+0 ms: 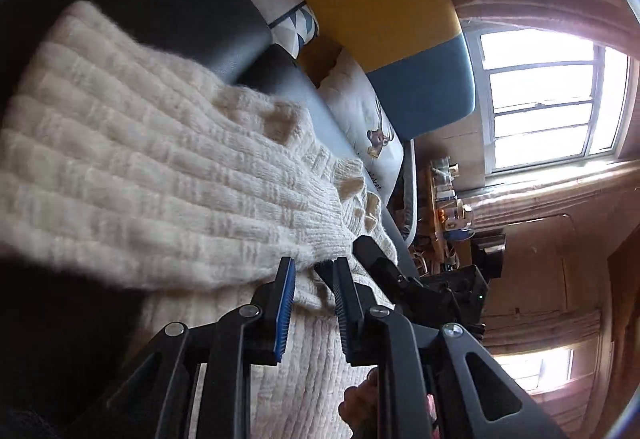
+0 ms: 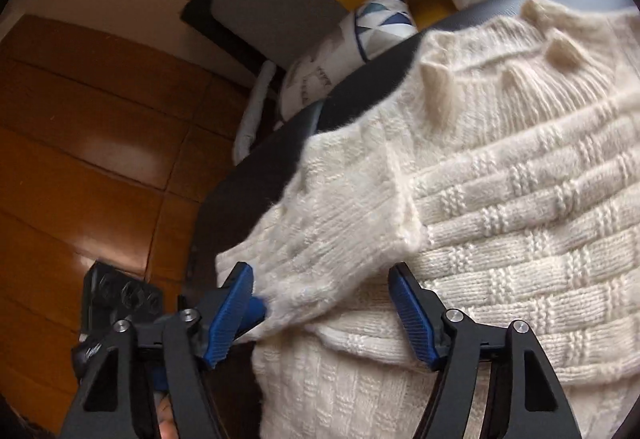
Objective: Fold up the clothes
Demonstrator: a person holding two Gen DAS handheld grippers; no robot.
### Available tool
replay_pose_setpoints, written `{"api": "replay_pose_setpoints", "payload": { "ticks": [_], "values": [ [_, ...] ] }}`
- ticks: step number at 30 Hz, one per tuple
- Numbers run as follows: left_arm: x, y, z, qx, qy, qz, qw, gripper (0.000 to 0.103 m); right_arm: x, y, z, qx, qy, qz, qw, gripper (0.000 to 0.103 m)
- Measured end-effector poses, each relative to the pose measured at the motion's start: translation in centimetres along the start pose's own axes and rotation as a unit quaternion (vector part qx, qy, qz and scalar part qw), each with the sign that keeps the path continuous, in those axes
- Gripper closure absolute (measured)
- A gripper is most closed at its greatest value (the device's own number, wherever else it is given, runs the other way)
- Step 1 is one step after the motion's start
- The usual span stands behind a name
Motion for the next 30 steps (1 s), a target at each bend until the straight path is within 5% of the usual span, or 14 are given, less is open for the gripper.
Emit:
{"api": "replay_pose_setpoints", "payload": {
  "ticks": [4,8,11,18,25,30],
  "values": [
    [-3.8,-0.7,3.2,0.023,-0.031,0.044,0.9983,0.086,0.4,-0.1,-0.1,0.013,0.028,-0.036,0.999,0.034],
    [-6.4,-1.5,4.7,0.042,-0.065,0.085,0.9934,0.086,0.4,0.2,-1.1,0.028,0.032,-0.061,0.997,0.079],
    [-6.9,-2.1,4.5,0.046,-0.094,0.098,0.9897,0.086,0.8,0.5,-2.7,0.023,-0.014,-0.067,0.997,0.096],
    [-5.4,-3.7,1.7,0.036,-0.072,0.065,0.9946,0.086,-6.0,2.4,-1.5,0.030,-0.126,0.069,0.989,0.096],
    [-3.0,-1.6,-1.7,0.060,-0.050,0.053,0.9956,0.086,-15.4,5.5,3.5,0.064,-0.138,0.192,0.970,0.096],
    [-3.1,1.1,-3.4,0.080,0.000,0.070,0.9944,0.086,-17.3,7.7,7.7,0.098,-0.150,0.218,0.959,0.096]
  ]
}}
Point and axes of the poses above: each gripper's, at about its wrist camera, not at the fingertips, and z roughly against the way its jaws point, x to its right, y to its top, the point moved 6 cm from there along -z, roughly the way its jaws point, and after that the axes turned 7 degrees about -x, right-handed, at the moved point
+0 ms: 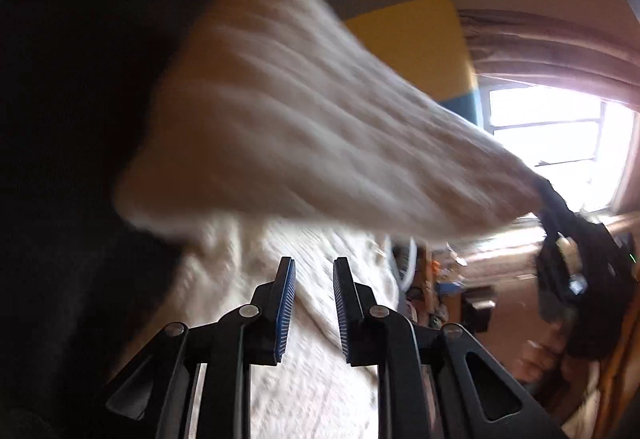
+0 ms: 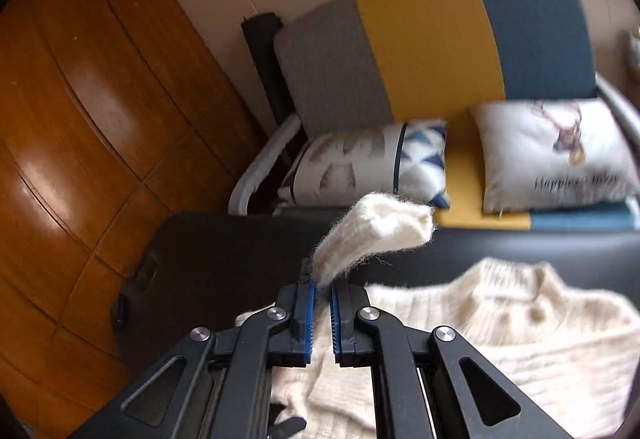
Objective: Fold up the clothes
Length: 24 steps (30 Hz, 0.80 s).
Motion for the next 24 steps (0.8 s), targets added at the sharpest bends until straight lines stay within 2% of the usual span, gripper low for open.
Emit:
{"api": "replay_pose_setpoints", "payload": {
  "ticks": [4,7,10,14,18,21,24],
  "values": [
    [-1.4,1.2,-0.6,0.014,0.032,0.019,0.9992,0.087,2.8,1.3,3.5,0.034,-0.014,-0.010,0.999,0.096],
    [-2.2,1.1,-0.5,0.023,0.055,0.018,0.9981,0.088,8.4,0.0,5.5,0.045,-0.036,-0.053,0.997,0.096],
    [-2.2,0.6,-0.6,0.019,0.053,0.008,0.9984,0.088,15.6,-3.9,5.3,0.028,-0.053,-0.135,0.989,0.096],
    [-2.0,0.1,-0.5,0.014,0.057,-0.002,0.9983,0.088,22.9,-11.2,3.2,-0.007,-0.056,-0.240,0.969,0.096],
    [-2.4,-0.8,0.5,0.005,0.017,0.029,0.9994,0.088,26.2,-14.8,1.9,-0.015,-0.044,-0.287,0.957,0.096],
    [-3.1,-1.4,2.4,0.028,-0.006,0.048,0.9985,0.087,26.7,-15.5,1.7,-0.018,-0.040,-0.283,0.958,0.096],
    [-3.8,-1.7,4.0,0.048,-0.016,0.073,0.9960,0.087,26.3,-14.8,2.5,-0.009,-0.030,-0.273,0.961,0.096]
  ]
}}
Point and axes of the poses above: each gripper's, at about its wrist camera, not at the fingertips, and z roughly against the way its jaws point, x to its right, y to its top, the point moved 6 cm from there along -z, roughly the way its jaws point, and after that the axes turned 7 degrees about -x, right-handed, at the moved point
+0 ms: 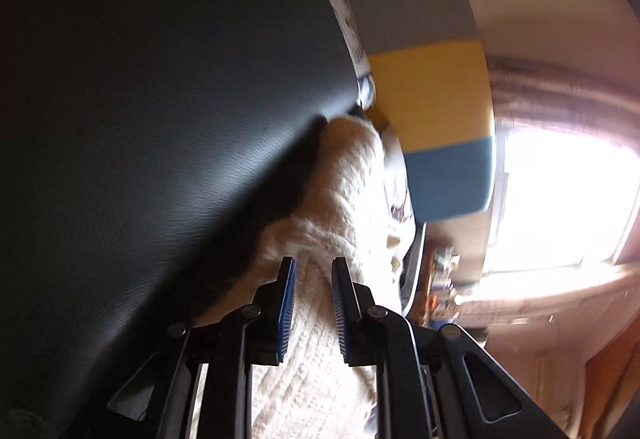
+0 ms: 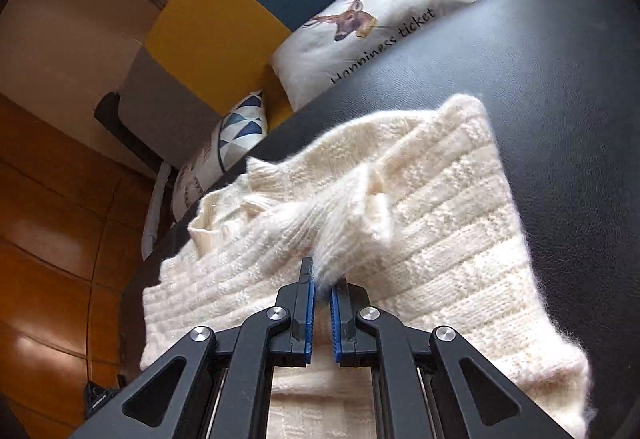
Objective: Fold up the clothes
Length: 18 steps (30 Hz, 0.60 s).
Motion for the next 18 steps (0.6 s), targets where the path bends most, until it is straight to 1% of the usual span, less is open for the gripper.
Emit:
{"api": "replay_pose_setpoints", "payload": {
  "ticks": [2,4,6,9,11,14,17,18],
  "values": [
    [0.2,-0.2,0.2,-0.002,-0.004,0.004,1.0000,0.087,-1.1,0.5,1.0,0.005,0.012,0.009,1.000,0.096],
    [0.9,-0.5,-0.3,-0.015,-0.009,0.002,0.9998,0.086,-2.5,0.9,1.6,0.010,0.025,0.019,0.999,0.096],
    [1.7,-0.6,-1.3,-0.028,-0.011,0.005,0.9995,0.083,-3.9,1.0,2.7,0.013,0.035,0.030,0.999,0.096],
    [1.9,0.1,-2.4,-0.032,-0.002,0.011,0.9994,0.080,-5.8,1.2,4.4,0.024,0.055,0.047,0.997,0.096],
    [1.6,0.8,-3.0,-0.029,0.003,0.024,0.9993,0.078,-6.2,0.9,5.5,0.035,0.059,0.059,0.996,0.096],
    [0.5,1.7,-3.5,-0.029,0.023,0.035,0.9987,0.079,-2.9,-0.2,5.3,0.031,0.043,0.029,0.998,0.095],
    [-0.3,2.0,-3.7,-0.034,0.032,0.034,0.9983,0.088,1.6,-1.5,3.9,0.014,0.022,-0.017,1.000,0.095],
    [-0.3,2.0,-3.6,-0.035,0.036,0.028,0.9984,0.089,2.7,-2.0,3.4,0.009,0.028,-0.035,0.999,0.094]
  ]
}}
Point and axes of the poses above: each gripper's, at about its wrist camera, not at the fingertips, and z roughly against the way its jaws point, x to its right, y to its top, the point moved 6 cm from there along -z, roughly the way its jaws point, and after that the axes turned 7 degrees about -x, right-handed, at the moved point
